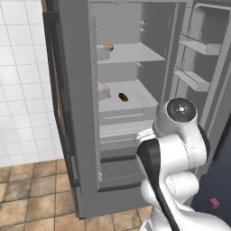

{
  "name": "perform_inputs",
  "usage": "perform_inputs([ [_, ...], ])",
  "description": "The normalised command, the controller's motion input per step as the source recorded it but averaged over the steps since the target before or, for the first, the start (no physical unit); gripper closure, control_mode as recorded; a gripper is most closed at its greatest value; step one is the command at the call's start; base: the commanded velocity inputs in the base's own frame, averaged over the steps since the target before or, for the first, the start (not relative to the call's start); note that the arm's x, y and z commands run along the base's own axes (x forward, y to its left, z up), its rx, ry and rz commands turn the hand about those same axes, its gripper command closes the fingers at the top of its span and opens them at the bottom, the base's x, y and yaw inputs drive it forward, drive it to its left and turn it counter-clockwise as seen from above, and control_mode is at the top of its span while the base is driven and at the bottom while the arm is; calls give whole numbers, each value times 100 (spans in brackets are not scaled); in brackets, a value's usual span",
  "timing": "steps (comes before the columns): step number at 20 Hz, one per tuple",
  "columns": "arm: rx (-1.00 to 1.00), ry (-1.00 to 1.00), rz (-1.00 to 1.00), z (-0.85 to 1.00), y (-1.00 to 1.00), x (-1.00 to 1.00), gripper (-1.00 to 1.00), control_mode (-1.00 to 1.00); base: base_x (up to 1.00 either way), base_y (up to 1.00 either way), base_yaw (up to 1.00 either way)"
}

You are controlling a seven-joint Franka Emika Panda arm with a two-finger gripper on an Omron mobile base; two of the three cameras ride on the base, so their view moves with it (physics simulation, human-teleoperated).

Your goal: Place the sweet potato in the correct fridge rack based on whether it is a fruit or vegetable. Finally, close the fridge door.

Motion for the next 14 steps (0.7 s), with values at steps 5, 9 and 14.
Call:
perform_inputs([
  [5, -42, -10, 21, 26, 100, -54, -100, -100, 0, 0, 0],
  [9, -37, -6, 20, 1, 100, -56, -100, -100, 0, 0, 0],
  [14, -24, 0, 14, 0, 100, 1, -100, -100, 0, 0, 0],
])
